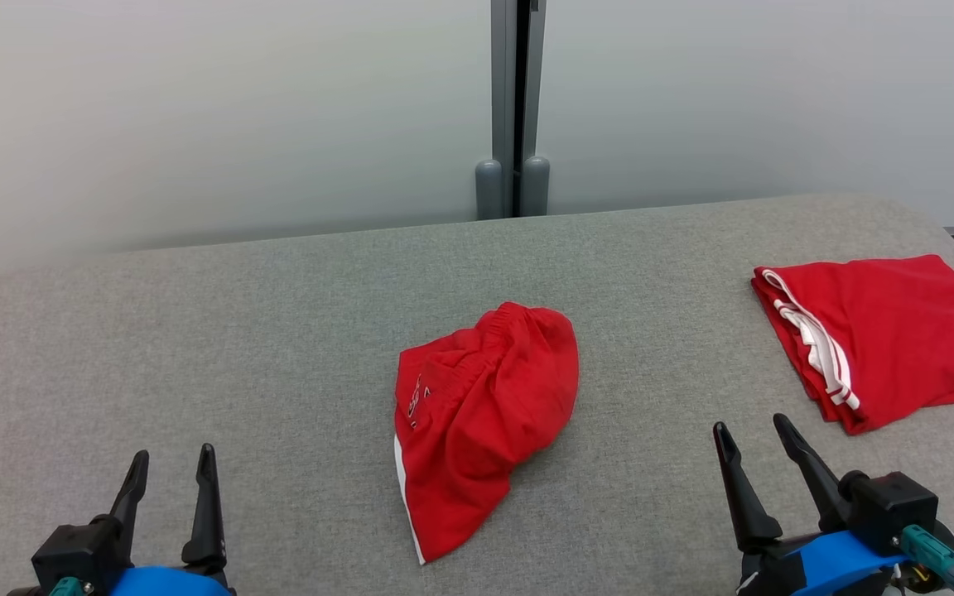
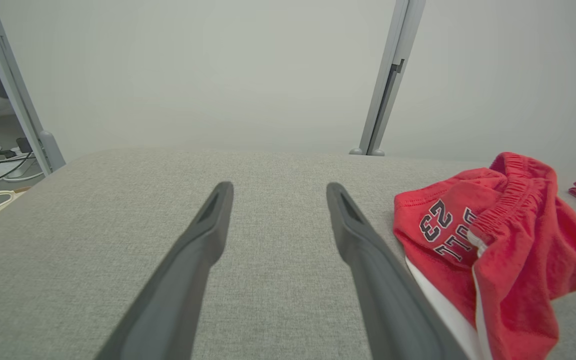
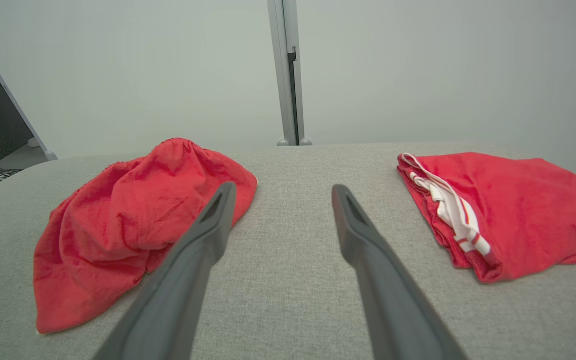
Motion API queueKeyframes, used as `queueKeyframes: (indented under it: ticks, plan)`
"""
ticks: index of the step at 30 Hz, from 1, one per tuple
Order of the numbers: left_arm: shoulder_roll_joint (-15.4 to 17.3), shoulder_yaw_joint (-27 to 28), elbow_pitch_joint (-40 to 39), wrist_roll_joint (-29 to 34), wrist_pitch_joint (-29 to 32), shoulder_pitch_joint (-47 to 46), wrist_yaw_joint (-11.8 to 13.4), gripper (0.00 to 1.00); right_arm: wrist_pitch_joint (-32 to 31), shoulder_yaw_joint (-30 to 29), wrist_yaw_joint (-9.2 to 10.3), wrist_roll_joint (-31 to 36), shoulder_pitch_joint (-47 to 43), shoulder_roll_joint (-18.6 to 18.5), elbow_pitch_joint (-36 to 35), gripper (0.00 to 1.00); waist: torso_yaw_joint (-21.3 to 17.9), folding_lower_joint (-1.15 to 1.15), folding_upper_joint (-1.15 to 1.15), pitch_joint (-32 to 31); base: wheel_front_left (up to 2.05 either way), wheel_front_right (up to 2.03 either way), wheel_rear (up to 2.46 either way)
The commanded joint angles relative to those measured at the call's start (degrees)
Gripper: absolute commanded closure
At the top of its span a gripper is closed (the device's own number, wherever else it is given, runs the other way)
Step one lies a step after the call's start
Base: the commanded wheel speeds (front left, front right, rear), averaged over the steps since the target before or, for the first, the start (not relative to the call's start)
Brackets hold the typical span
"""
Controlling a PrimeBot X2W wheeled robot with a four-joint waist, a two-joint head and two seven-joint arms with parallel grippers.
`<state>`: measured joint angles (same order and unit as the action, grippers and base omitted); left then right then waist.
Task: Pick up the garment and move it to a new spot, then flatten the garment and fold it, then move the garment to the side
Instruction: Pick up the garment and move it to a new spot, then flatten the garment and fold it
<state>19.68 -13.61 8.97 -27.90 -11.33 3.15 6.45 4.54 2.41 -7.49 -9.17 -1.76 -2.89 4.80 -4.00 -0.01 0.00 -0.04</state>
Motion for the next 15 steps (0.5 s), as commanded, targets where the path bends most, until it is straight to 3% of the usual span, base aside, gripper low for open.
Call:
queueKeyframes:
  ticks: [1, 15]
  plan:
    - [0.29, -0.09, -0.67, -0.01, 0.47, 0.48, 0.54, 0.00, 0.10, -0.06, -0.01, -0.01, -0.51, 0.00, 0.12, 0.00, -0.08, 0.01, 0.00, 0.03, 0.00, 0.00, 0.00]
    - [0.49, -0.76, -3.22, -0.28, 2.00, 1.44, 1.75, 0.00, 0.52, 0.37, -0.02, -0.79, -0.15, 0.00, 0.37, 0.00, -0.52, 0.01, 0.00, 0.21, 0.00, 0.00, 0.00]
